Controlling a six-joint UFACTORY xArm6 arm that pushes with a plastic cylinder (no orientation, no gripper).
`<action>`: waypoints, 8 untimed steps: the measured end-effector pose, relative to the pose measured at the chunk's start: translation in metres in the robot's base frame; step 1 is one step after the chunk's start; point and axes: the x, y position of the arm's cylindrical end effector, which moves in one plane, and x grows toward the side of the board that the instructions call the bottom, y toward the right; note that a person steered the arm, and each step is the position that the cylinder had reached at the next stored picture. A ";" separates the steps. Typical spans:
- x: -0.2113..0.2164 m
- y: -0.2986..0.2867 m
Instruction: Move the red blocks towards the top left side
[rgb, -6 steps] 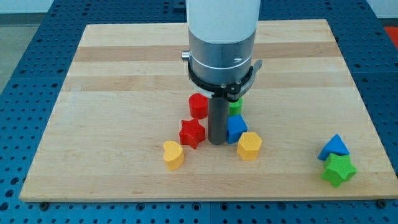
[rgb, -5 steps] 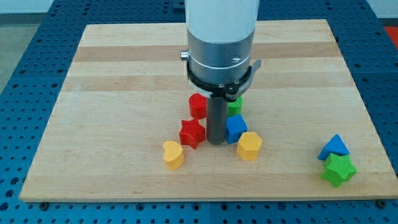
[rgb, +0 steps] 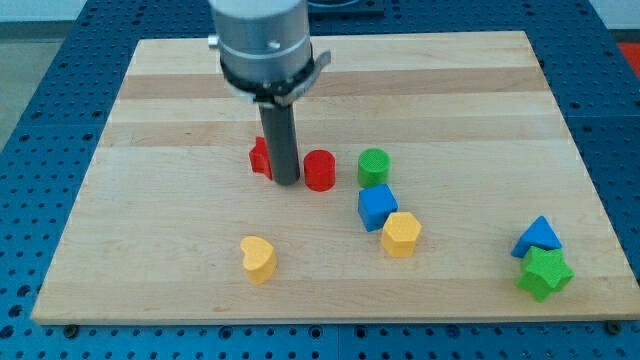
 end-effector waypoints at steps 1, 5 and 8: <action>-0.004 0.000; 0.090 -0.003; 0.050 0.052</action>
